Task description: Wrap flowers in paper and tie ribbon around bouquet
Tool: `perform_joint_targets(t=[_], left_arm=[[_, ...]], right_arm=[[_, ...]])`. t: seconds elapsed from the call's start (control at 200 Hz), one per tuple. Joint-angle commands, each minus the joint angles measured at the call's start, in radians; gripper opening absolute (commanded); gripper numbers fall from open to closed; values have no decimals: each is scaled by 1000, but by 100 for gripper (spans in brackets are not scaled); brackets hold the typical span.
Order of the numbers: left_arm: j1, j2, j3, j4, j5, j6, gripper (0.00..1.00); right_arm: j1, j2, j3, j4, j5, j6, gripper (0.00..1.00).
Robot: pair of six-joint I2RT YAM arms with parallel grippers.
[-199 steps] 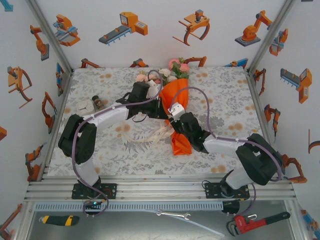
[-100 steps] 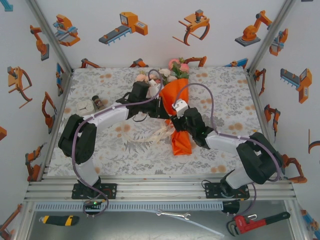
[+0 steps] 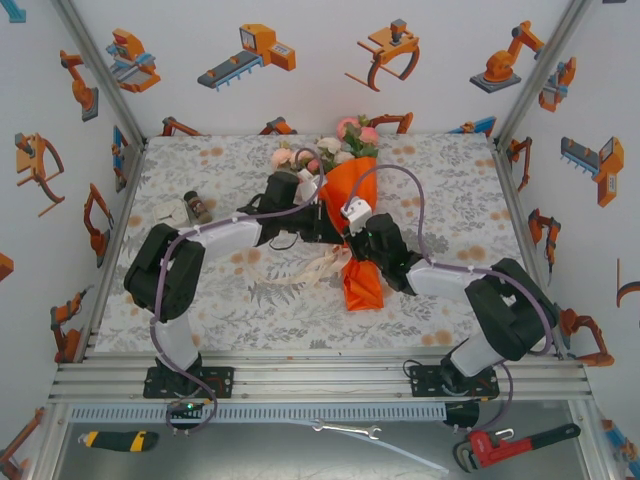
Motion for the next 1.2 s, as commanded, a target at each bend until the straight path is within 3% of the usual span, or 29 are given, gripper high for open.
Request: perform_joint_targets(t=[0.0,0.205,0.29,0.496,0.806,0.966,1.196], left_arm=[[-5,3,2,11,33,7,13],[-17,1,38,-116,-1,99,30],[-15,-21,48,-165,-50,146,39],[-14,-103,46,-207,-137,242,46],[9,-121,44,-192,-176,244,45],[23,-60,103,-229,-263,170,30],[21,15,131,-157,-153,98,28]], right_arm=[[-11,-8,9,57,-29,8,16],[-20,-15,-3,71,-70,0,0],[-23,-20,-14,77,-84,-1,0],[-28,-25,-32,79,-88,-10,0],[-30,-34,-34,80,-95,-7,0],[-31,-40,-42,80,-95,-7,0],[-31,-32,-42,80,-105,-1,0]])
